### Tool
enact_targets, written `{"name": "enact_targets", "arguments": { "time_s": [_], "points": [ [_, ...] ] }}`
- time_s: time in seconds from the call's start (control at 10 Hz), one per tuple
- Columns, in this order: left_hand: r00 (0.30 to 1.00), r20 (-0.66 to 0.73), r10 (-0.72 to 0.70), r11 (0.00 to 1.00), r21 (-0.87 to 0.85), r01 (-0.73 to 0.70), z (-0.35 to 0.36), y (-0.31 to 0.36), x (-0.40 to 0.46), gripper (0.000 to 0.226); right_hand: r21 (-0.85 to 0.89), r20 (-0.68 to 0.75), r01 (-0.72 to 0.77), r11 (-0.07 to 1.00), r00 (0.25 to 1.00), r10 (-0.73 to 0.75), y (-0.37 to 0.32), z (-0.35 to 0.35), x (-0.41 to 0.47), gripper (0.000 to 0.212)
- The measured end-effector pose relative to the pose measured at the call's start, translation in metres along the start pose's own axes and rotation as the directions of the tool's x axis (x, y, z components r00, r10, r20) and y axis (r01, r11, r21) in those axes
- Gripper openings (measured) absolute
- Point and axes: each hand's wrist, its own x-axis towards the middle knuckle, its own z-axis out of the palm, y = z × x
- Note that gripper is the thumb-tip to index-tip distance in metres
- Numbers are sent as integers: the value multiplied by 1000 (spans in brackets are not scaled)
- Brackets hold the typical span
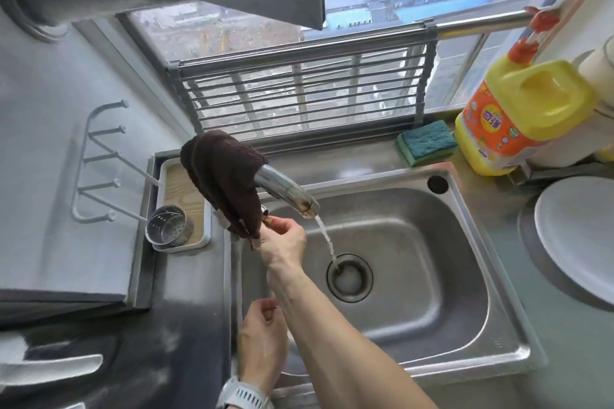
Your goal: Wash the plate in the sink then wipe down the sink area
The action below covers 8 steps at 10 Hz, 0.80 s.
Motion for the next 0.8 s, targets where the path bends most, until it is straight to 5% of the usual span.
{"name": "enact_targets", "arguments": {
  "time_s": [0.4,0.6,0.8],
  "points": [
    [999,41,22,1000,1,-22,2,1,3,8,38,-17,92,995,996,-91,7,2,-1,26],
    [998,61,-23,1000,-9,23,3,3,4,12,-79,13,170,982,986,-169,25,-22,-14,23],
    [987,101,-126,956,-255,148,21,5,10,13,-382,-27,-58,922,998,52,55,-107,-6,11]
  ]
}}
